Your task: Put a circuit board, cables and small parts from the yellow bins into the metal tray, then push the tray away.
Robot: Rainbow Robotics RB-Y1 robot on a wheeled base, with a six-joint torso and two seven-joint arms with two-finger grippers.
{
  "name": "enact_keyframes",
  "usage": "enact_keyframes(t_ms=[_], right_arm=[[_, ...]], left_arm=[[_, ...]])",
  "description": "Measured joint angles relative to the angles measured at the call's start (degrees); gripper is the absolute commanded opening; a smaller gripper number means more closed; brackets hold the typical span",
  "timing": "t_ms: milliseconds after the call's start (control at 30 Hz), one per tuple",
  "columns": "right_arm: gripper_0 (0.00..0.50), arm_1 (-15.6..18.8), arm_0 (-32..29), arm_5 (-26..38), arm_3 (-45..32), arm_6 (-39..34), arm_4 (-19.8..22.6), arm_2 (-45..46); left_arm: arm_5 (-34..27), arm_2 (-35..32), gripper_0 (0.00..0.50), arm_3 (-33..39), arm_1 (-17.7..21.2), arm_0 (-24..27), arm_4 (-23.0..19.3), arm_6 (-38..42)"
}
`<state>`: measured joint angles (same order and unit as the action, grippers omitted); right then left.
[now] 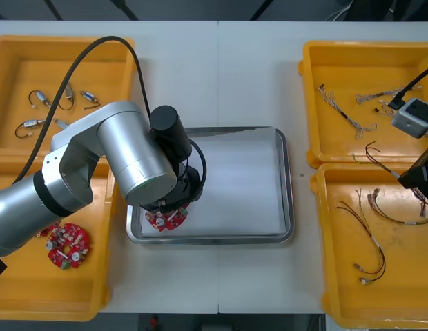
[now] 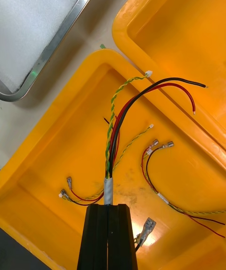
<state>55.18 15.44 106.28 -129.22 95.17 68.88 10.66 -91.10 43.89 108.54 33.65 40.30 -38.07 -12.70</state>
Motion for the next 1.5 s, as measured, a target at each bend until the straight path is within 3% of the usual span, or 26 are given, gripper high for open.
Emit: enact_keyframes(t_ms=[67,133,267,567,700,800,1133,1500], right_arm=[[0.0,0.0,0.0,0.0,0.0,0.0,0.0,0.0],[0.0,0.0,0.0,0.0,0.0,0.0,0.0,0.0],[0.0,0.0,0.0,0.0,0.0,0.0,0.0,0.0],[0.0,0.0,0.0,0.0,0.0,0.0,0.0,0.0],[0.0,0.0,0.0,0.0,0.0,0.0,0.0,0.0],[0.0,0.0,0.0,0.0,0.0,0.0,0.0,0.0],[0.0,0.0,0.01,0.0,-0.01,0.0,0.0,0.0],[0.0,0.34,0.16,-2.3,0.15,0.0,-0.03,-3.05]], left_arm=[[0.07,0.0,0.074,-0.01,0.0,0.0,0.01,0.0],[0.11,0.0,0.184,-0.02,0.0,0.0,0.04,0.0],[0.19,0.0,0.324,-0.04,0.0,0.0,0.42,0.0],[0.93,0.0,0.489,0.16,0.01,0.0,2.46,0.0],[0.71,-0.01,0.5,2.62,0.64,0.2,2.16,0.0],[-0.51,-0.23,0.5,5.37,1.95,0.87,-0.29,0.0],[-5.9,-10.35,0.5,14.15,9.61,2.34,-15.4,0.0],[-6.02,-18.34,0.5,13.72,21.41,4.85,-29.03,0.0]])
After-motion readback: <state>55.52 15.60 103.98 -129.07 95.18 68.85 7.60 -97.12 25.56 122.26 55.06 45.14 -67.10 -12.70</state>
